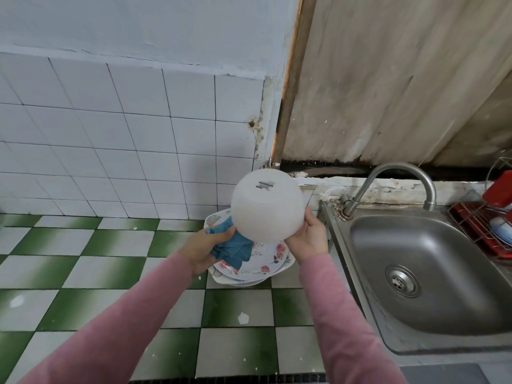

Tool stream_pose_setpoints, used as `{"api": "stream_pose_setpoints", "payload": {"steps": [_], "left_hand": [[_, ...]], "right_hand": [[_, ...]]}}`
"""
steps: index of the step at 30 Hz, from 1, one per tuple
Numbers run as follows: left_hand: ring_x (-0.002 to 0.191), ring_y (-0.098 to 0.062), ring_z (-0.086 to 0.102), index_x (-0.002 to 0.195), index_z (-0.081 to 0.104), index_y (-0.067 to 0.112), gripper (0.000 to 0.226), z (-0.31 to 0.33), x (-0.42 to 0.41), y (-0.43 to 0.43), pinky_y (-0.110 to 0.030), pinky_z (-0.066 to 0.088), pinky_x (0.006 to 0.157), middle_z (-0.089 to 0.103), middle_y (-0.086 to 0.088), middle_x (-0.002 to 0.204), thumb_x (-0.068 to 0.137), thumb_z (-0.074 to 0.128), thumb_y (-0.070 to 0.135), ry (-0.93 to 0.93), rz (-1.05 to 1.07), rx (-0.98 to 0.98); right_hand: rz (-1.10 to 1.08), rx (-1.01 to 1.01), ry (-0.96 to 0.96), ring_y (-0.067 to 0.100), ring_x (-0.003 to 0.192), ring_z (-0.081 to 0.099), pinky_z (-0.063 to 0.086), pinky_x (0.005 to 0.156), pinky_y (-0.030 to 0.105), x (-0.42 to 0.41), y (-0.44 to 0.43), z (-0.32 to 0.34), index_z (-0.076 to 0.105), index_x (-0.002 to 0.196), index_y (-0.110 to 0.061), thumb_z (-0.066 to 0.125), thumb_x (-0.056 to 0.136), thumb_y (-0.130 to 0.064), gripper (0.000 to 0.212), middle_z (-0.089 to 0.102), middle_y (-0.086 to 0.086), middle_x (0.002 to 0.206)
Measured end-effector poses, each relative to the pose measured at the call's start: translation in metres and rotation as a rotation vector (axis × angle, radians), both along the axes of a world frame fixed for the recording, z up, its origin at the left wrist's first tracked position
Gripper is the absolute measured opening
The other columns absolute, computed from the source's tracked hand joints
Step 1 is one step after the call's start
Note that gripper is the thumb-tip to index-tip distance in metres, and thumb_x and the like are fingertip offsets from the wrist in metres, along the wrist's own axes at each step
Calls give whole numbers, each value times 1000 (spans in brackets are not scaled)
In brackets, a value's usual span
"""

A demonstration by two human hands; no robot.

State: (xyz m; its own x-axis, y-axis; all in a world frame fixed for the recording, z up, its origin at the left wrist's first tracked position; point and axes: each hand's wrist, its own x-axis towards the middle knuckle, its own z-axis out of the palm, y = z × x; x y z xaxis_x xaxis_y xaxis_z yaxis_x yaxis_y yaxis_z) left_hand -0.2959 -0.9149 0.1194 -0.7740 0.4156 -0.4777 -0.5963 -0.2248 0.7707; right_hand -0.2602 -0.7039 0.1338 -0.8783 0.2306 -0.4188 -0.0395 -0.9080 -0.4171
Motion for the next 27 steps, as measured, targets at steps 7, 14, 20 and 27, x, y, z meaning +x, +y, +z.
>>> {"api": "stream_pose_setpoints", "payload": {"steps": [7,14,20,27], "left_hand": [[108,-28,64,123,57,16,29,15,7,21,-43,55,91,63,-11,122,97,58,27,335,412,-68],[149,-9,13,147,34,37,59,30,17,58,-35,17,122,25,11,159,92,47,53,1176,-68,-439],[122,-7,52,133,58,26,50,49,-16,58,-41,41,109,58,9,133,93,41,50,941,24,-449],[136,-12,39,139,51,26,47,35,-1,64,-37,30,116,47,6,143,97,40,44,1288,-42,-485]], "right_hand": [[-49,455,10,31,114,58,52,94,57,9,-17,28,52,128,-28,41,106,-37,26,58,6,129],[122,894,1,36,107,66,55,93,51,13,-58,34,65,105,-20,43,107,-29,23,70,15,110],[99,1081,17,9,68,45,38,64,26,25,-50,31,54,81,-6,40,108,-24,35,52,-3,72],[100,1136,24,13,75,54,46,71,30,23,-39,44,63,86,-10,41,107,-21,32,61,3,80]]}}
